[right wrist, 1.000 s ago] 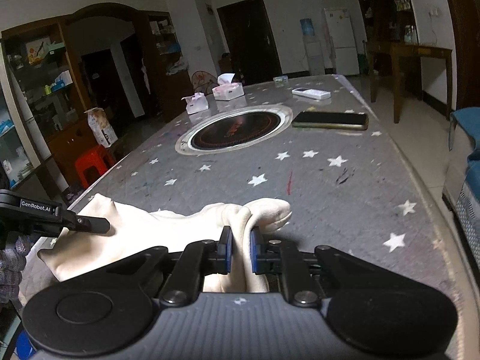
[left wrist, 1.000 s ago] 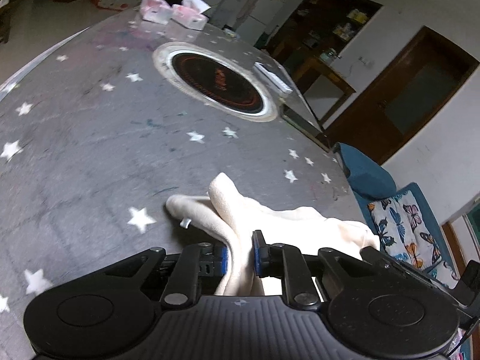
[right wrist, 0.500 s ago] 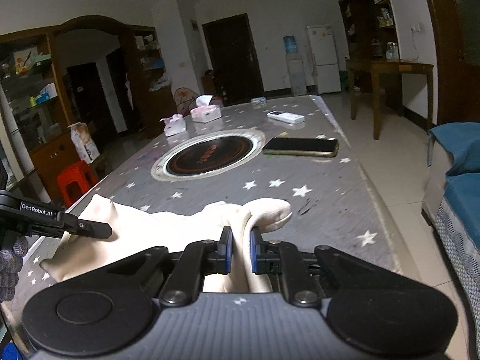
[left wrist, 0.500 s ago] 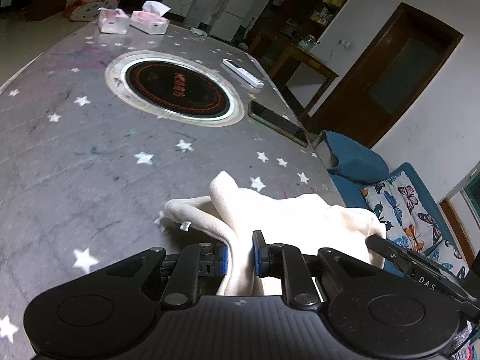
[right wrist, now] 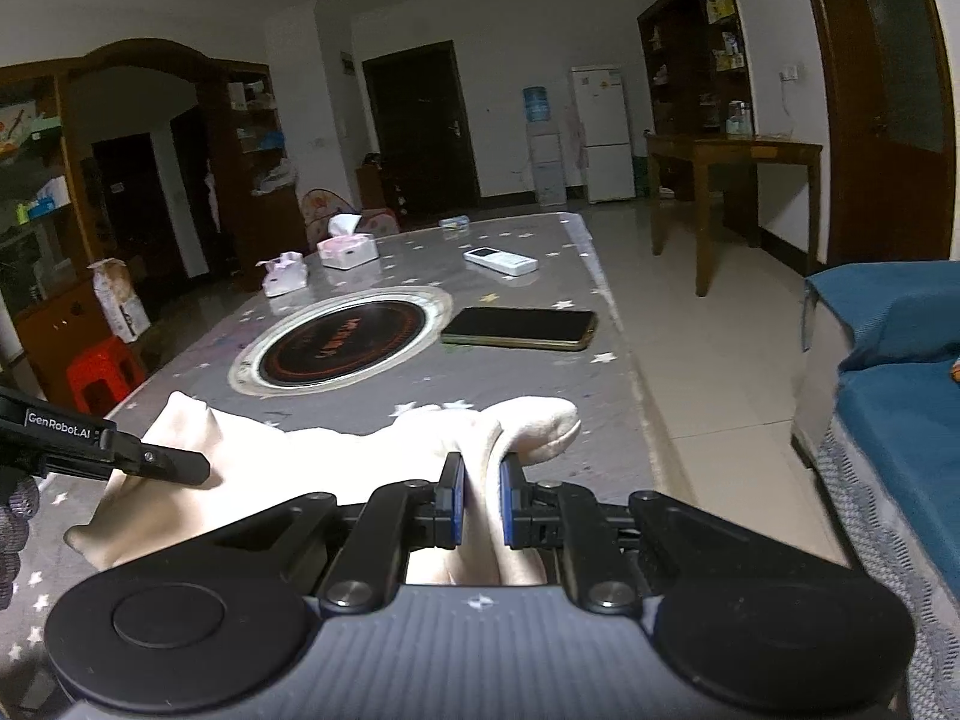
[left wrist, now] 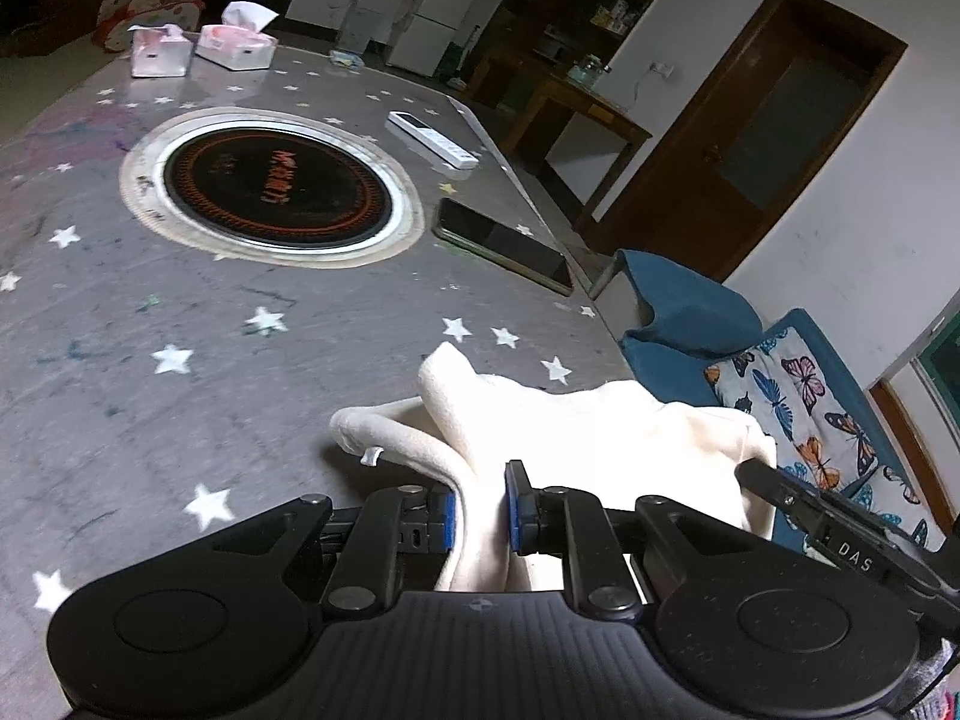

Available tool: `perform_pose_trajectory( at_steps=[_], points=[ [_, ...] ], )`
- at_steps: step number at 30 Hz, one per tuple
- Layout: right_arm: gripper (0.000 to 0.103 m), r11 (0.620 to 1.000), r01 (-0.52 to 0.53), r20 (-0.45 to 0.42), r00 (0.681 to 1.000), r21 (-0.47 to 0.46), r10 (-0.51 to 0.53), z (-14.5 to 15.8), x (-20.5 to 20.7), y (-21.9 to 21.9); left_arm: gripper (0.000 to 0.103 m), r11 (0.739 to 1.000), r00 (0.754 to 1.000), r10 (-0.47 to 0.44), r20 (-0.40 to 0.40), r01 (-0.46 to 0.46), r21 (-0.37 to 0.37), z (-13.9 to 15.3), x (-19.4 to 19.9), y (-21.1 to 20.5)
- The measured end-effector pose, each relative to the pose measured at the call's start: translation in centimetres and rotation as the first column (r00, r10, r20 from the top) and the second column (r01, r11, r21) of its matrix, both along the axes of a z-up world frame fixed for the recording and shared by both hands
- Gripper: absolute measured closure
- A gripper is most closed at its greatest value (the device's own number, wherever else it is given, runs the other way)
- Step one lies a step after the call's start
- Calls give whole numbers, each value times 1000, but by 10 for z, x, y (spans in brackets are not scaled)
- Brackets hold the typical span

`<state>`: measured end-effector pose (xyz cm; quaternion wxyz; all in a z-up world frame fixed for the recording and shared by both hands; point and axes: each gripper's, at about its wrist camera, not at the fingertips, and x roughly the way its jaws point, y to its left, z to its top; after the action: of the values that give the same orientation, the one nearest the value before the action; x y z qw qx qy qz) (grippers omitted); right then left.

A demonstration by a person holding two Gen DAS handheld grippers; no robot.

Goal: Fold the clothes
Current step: 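Carry the held edge over the sweatshirt with both grippers, folding it in half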

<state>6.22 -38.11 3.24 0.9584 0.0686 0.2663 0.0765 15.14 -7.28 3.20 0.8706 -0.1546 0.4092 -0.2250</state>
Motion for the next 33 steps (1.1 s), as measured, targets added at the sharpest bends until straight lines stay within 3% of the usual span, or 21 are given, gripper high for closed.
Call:
perform_pose_trajectory(
  at_steps=[12, 33],
  points=[
    [93, 998, 55, -31, 998, -31, -56, -10, 21, -28, 87, 999, 999, -32, -4, 32, 38, -11, 24, -38],
    [93, 996, 75, -90, 993, -39, -78, -37, 56, -43, 86, 996, 999, -15, -40, 19, 89, -33, 42, -42]
  ],
)
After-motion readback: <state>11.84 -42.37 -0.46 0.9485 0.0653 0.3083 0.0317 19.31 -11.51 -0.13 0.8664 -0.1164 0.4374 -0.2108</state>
